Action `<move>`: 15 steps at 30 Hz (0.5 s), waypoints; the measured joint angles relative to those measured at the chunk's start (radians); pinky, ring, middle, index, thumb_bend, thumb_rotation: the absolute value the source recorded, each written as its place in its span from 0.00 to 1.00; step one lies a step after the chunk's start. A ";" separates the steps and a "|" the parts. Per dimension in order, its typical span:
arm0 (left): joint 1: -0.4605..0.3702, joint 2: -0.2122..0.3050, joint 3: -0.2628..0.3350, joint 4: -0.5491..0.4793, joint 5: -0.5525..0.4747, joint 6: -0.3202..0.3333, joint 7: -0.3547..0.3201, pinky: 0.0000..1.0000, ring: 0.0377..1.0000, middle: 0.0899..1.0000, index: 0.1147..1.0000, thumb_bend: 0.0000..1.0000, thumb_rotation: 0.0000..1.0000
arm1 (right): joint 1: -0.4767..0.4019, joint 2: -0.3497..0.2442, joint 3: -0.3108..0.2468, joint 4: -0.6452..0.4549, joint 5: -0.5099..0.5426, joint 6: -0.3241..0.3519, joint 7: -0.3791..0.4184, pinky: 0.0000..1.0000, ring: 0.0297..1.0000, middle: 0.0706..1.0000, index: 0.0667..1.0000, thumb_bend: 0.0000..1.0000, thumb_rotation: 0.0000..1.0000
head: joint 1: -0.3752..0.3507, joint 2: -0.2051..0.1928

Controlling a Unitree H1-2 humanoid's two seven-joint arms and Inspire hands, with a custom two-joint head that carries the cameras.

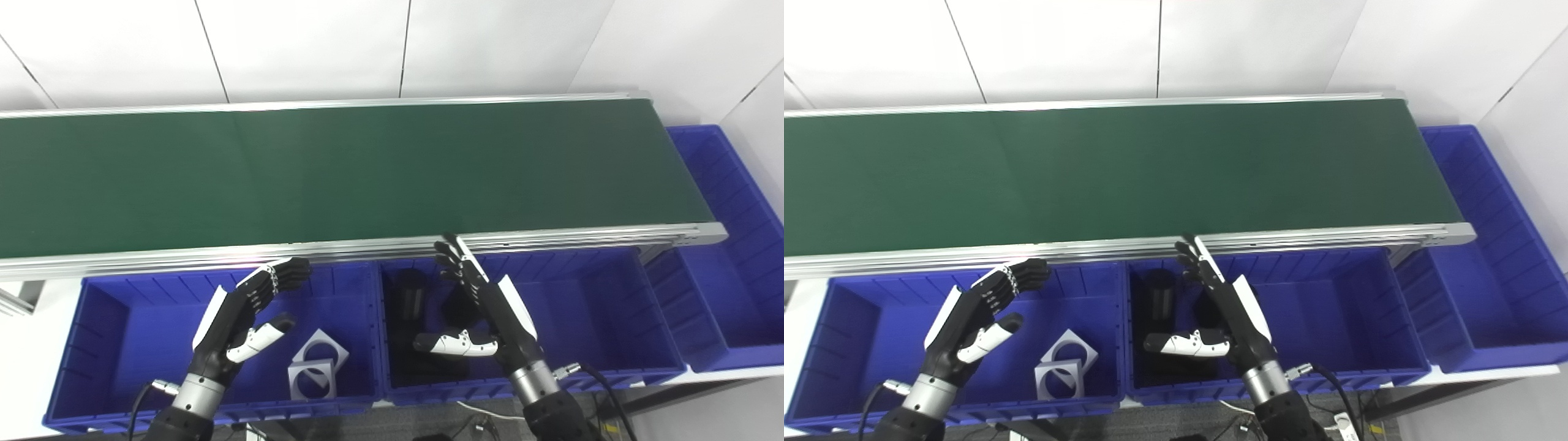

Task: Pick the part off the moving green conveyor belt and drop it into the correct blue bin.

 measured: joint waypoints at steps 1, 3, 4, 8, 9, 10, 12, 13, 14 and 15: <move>0.000 -0.002 -0.003 -0.004 0.000 0.000 0.001 0.78 0.79 0.79 0.79 0.84 0.50 | 0.000 0.000 -0.004 0.000 0.011 0.000 0.008 0.85 0.88 0.91 0.95 0.97 0.42 | 0.020 -0.005; -0.001 -0.004 -0.009 -0.005 -0.003 -0.001 0.001 0.79 0.81 0.81 0.80 0.86 0.45 | 0.000 -0.002 -0.016 0.000 0.034 0.001 0.031 0.85 0.89 0.92 0.96 0.96 0.41 | 0.034 -0.009; -0.001 -0.004 -0.012 -0.002 -0.004 -0.003 0.001 0.80 0.81 0.81 0.81 0.87 0.44 | 0.000 -0.005 -0.021 0.000 0.042 0.001 0.042 0.85 0.89 0.92 0.96 0.95 0.41 | 0.035 -0.011; -0.001 -0.010 -0.023 0.018 -0.003 -0.014 0.001 0.81 0.82 0.83 0.83 0.89 0.42 | 0.000 -0.017 -0.036 0.001 0.043 0.003 0.071 0.86 0.89 0.92 0.96 0.95 0.41 | 0.045 -0.015; -0.001 -0.015 -0.026 0.019 -0.003 -0.014 0.001 0.81 0.83 0.84 0.83 0.90 0.42 | 0.000 -0.017 -0.041 0.001 0.042 0.005 0.075 0.86 0.89 0.93 0.96 0.95 0.40 | 0.048 -0.018; -0.001 -0.018 -0.028 0.019 -0.002 -0.015 0.001 0.81 0.83 0.85 0.84 0.91 0.41 | 0.000 -0.017 -0.045 0.001 0.042 0.006 0.079 0.86 0.89 0.93 0.96 0.94 0.39 | 0.048 -0.018; -0.002 -0.027 -0.029 0.019 -0.002 -0.016 0.004 0.82 0.84 0.86 0.85 0.90 0.38 | 0.001 -0.014 -0.052 0.002 0.045 0.006 0.086 0.87 0.89 0.93 0.96 0.94 0.38 | 0.049 -0.021; -0.002 -0.030 -0.031 0.018 -0.001 -0.016 0.007 0.82 0.85 0.86 0.85 0.90 0.37 | 0.001 -0.013 -0.056 0.003 0.047 0.007 0.088 0.89 0.90 0.93 0.96 0.94 0.37 | 0.048 -0.021; -0.002 -0.033 -0.033 0.018 -0.001 -0.016 0.009 0.82 0.85 0.86 0.85 0.90 0.36 | 0.001 -0.010 -0.062 0.003 0.050 0.007 0.089 0.89 0.90 0.93 0.96 0.93 0.36 | 0.046 -0.021; -0.002 -0.035 -0.035 0.018 0.000 -0.016 0.010 0.82 0.85 0.86 0.85 0.90 0.36 | 0.002 -0.008 -0.066 0.003 0.053 0.007 0.090 0.89 0.90 0.93 0.96 0.93 0.36 | 0.046 -0.021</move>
